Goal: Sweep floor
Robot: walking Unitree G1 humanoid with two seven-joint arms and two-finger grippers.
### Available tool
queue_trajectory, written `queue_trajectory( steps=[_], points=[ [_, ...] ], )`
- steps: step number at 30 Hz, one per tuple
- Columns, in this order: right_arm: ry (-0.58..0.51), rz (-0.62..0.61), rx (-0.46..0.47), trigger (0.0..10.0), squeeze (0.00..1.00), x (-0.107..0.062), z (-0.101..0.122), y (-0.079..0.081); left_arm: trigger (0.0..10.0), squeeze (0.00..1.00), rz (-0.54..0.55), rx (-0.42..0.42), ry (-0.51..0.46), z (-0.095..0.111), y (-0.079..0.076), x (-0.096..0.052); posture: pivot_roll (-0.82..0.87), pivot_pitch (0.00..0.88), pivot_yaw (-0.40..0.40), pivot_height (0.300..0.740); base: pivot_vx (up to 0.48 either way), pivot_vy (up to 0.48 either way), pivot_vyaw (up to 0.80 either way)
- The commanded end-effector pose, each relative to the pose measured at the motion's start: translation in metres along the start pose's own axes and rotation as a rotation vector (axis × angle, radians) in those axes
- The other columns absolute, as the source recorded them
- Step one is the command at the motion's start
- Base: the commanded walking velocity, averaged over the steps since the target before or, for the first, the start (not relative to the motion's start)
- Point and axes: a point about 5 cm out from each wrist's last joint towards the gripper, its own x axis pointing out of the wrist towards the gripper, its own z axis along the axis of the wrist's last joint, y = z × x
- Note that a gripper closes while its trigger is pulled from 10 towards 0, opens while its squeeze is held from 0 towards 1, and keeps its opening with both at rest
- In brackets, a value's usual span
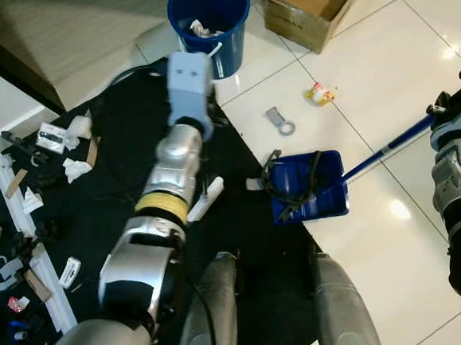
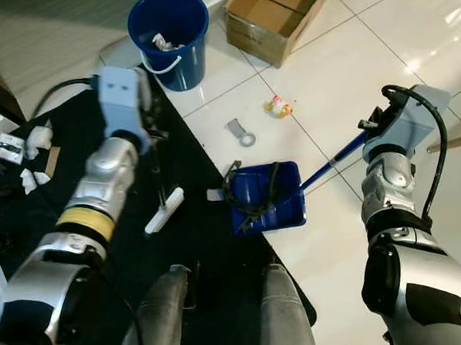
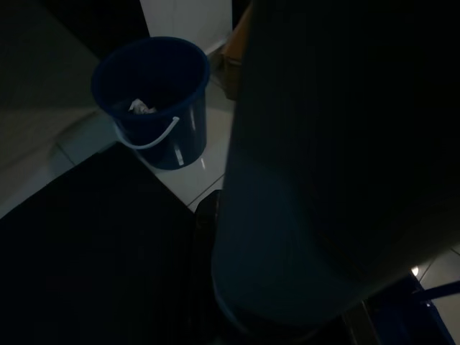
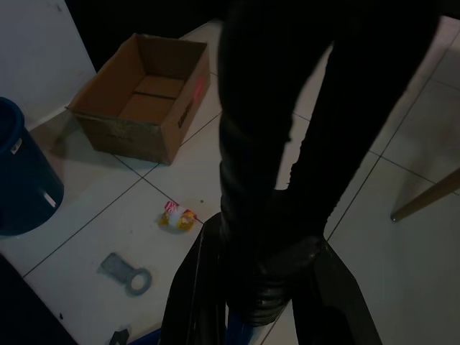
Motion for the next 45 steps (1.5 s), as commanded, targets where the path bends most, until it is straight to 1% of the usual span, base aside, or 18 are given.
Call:
queue_trajectory(
  steps=[1, 9, 11, 13, 14, 15, 18, 19, 25, 28, 32, 33, 36, 37, 40, 42, 44, 45],
  points=[
    [0.109, -0.036, -0.066, 10.0, 0.00, -0.014, -0.030, -0.007, 10.0, 0.00, -0.033, -0.108, 0.030, -0.010, -0.027, 0.000, 0.11, 0.416, 0.050, 0.740, 0.000, 0.000, 0.00],
    [0.111, -0.042, -0.060, 10.0, 0.00, -0.018, -0.036, -0.001, 10.0, 0.00, -0.008, -0.180, 0.001, 0.005, -0.049, 0.006, 0.12, 0.413, 0.052, 0.740, 0.000, 0.000, 0.00],
    [0.115, -0.045, -0.062, 10.0, 0.00, -0.020, -0.039, -0.001, 10.0, 0.00, 0.009, -0.233, -0.013, 0.016, -0.064, 0.008, 0.12, 0.414, 0.050, 0.740, 0.000, 0.000, 0.00],
    [0.117, -0.046, -0.063, 10.0, 0.00, -0.020, -0.039, -0.001, 10.0, 0.00, 0.011, -0.248, -0.019, 0.020, -0.069, 0.009, 0.12, 0.414, 0.050, 0.740, 0.000, 0.000, 0.00],
    [0.119, -0.047, -0.063, 10.0, 0.00, -0.020, -0.040, -0.001, 10.0, 0.00, 0.001, -0.300, -0.042, 0.033, -0.081, 0.011, 0.12, 0.414, 0.048, 0.740, 0.000, 0.000, 0.00],
    [0.119, -0.047, -0.063, 10.0, 0.00, -0.020, -0.040, -0.001, 10.0, 0.00, 0.001, -0.300, -0.042, 0.033, -0.081, 0.011, 0.12, 0.414, 0.048, 0.740, 0.000, 0.000, 0.00],
    [0.125, -0.047, -0.064, 10.0, 0.00, -0.022, -0.041, 0.000, 10.0, 0.00, -0.061, -0.501, -0.134, 0.086, -0.117, 0.013, 0.13, 0.410, 0.049, 0.740, 0.000, 0.000, 0.00],
    [0.125, -0.048, -0.065, 10.0, 0.00, -0.022, -0.042, 0.000, 10.0, 0.00, -0.082, -0.549, -0.153, 0.098, -0.123, 0.013, 0.13, 0.410, 0.049, 0.740, 0.000, 0.000, 0.00],
    [0.129, -0.048, -0.063, 10.0, 0.00, -0.023, -0.043, 0.001, 10.0, 0.00, -0.183, -0.651, -0.192, 0.129, -0.135, 0.009, 0.13, 0.403, 0.053, 0.740, 0.000, 0.000, 0.00],
    [0.134, -0.049, -0.060, 10.0, 0.00, -0.023, -0.045, 0.000, 10.0, 0.00, -0.297, -0.710, -0.209, 0.148, -0.139, 0.000, 0.14, 0.392, 0.054, 0.740, 0.000, 0.000, 0.00],
    [0.133, -0.051, -0.058, 10.0, 0.00, -0.023, -0.044, -0.001, 10.0, 0.00, -0.328, -0.698, -0.215, 0.151, -0.139, -0.003, 0.14, 0.390, 0.053, 0.740, 0.000, 0.000, 0.00],
    [0.131, -0.051, -0.057, 10.0, 0.00, -0.023, -0.044, -0.001, 10.0, 0.00, -0.363, -0.617, -0.217, 0.153, -0.134, -0.005, 0.13, 0.384, 0.054, 0.740, 0.000, 0.000, 0.00],
    [0.130, -0.052, -0.054, 10.0, 0.00, -0.022, -0.043, -0.001, 10.0, 0.00, -0.394, -0.549, -0.217, 0.151, -0.125, -0.007, 0.13, 0.379, 0.055, 0.740, 0.000, 0.000, 0.00],
    [0.129, -0.053, -0.051, 10.0, 0.00, -0.022, -0.043, -0.001, 10.0, 0.00, -0.431, -0.467, -0.212, 0.149, -0.115, -0.010, 0.13, 0.376, 0.054, 0.740, 0.000, 0.000, 0.00],
    [0.131, -0.051, -0.045, 10.0, 0.00, -0.022, -0.043, -0.001, 10.0, 0.00, -0.458, -0.409, -0.209, 0.146, -0.104, -0.012, 0.13, 0.374, 0.054, 0.740, 0.000, 0.000, 0.00],
    [0.134, -0.053, -0.035, 10.0, 0.00, -0.023, -0.044, -0.001, 10.0, 0.00, -0.465, -0.371, -0.202, 0.146, -0.071, -0.016, 0.13, 0.346, 0.046, 0.740, 0.000, 0.000, 0.00],
    [0.141, -0.058, -0.024, 10.0, 0.00, -0.024, -0.046, -0.003, 10.0, 0.00, -0.413, -0.393, -0.217, 0.154, -0.037, -0.018, 0.13, 0.329, 0.039, 0.740, 0.000, 0.000, 0.00],
    [0.141, -0.058, -0.024, 10.0, 0.00, -0.024, -0.046, -0.003, 10.0, 0.00, -0.413, -0.393, -0.217, 0.154, -0.037, -0.018, 0.13, 0.329, 0.039, 0.740, 0.000, 0.000, 0.00]
  ],
)
